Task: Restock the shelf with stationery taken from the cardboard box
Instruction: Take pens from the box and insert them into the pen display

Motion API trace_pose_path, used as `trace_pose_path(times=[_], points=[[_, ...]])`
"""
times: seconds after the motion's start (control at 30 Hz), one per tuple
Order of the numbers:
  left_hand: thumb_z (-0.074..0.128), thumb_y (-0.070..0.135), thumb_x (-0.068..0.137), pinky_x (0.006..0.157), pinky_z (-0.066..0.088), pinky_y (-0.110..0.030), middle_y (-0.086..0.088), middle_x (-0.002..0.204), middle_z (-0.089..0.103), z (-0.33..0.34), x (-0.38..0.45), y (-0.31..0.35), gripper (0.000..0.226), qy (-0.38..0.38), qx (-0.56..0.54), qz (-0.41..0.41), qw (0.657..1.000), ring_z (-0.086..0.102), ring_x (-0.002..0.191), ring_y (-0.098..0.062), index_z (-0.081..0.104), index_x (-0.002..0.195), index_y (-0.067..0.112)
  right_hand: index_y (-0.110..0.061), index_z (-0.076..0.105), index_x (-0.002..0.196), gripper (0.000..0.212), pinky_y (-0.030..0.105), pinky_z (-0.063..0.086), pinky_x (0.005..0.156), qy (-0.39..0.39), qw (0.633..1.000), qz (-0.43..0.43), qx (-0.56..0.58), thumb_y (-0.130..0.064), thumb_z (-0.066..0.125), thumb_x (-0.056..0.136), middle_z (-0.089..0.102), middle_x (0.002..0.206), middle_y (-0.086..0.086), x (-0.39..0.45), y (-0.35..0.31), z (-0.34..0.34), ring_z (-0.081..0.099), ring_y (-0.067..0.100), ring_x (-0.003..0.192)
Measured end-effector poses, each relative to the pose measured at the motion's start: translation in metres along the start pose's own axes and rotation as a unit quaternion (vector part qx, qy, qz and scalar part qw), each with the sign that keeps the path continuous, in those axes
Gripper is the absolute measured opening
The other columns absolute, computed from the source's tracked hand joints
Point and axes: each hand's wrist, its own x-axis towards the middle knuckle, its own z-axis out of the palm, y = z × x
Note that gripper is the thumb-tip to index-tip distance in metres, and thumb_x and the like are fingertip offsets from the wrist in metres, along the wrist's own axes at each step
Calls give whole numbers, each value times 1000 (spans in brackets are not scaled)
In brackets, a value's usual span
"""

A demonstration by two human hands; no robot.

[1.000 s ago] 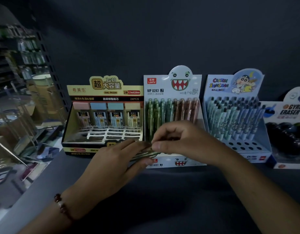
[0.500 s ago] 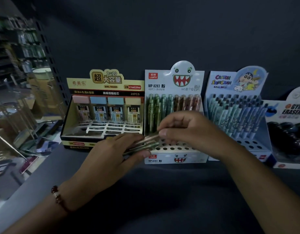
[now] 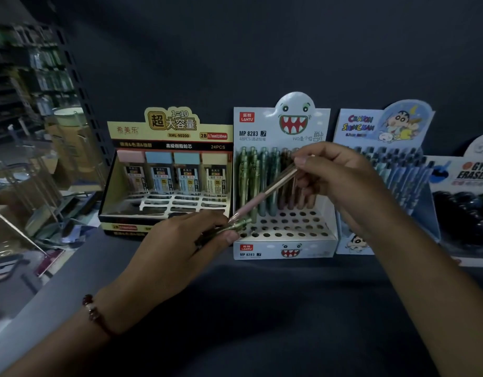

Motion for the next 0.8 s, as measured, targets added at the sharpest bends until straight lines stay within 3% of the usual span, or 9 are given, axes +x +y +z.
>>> trace_pose_path(times=[0.1,0.33,0.43,0.57,0.7,0.8], points=[[45,60,90,51,36,-13,21,72,61,-1,0,2,34,-5,2,5,1000,57,65,2,64,102,35,-14,73,92,11,22,51,59,4,1000,-6,12,-9,64,90,68,71,-2,0,-1,-1,62,11,66],[46,62,90,54,37,-11,24,76,61,1,0,1,33,-2,18,9,1000,59,69,2,62,102,37,-18,74,90,8,22,53,61,37,999,-31,24,-13,68,88,69,79,1,1,-3,-6,63,10,70],[46,60,90,57,45,-16,22,83,65,1,-1,1,34,2,11,14,1000,61,72,2,63,104,34,-21,74,92,9,22,52,63,78,995,-67,15,-15,68,89,70,81,0,1,-3,-8,64,9,73],[46,59,91,56,47,-19,22,83,65,1,-1,2,32,1,11,18,1000,62,70,1,63,105,35,-24,73,100,12,24,55,66,131,984,-116,-44,-19,70,89,72,88,4,0,-2,-8,68,11,79],[47,58,91,56,43,-13,26,81,63,1,0,3,28,-5,14,25,1000,62,70,1,61,104,38,-28,72,104,15,34,59,75,136,972,-138,-134,-25,70,89,70,85,-6,0,5,-4,67,9,80],[48,57,91,55,42,-11,31,79,59,1,0,3,25,-4,10,29,1000,61,69,2,60,104,38,-27,71,108,19,25,58,74,128,966,-149,-169,-25,71,89,70,85,-9,1,11,0,66,4,78]])
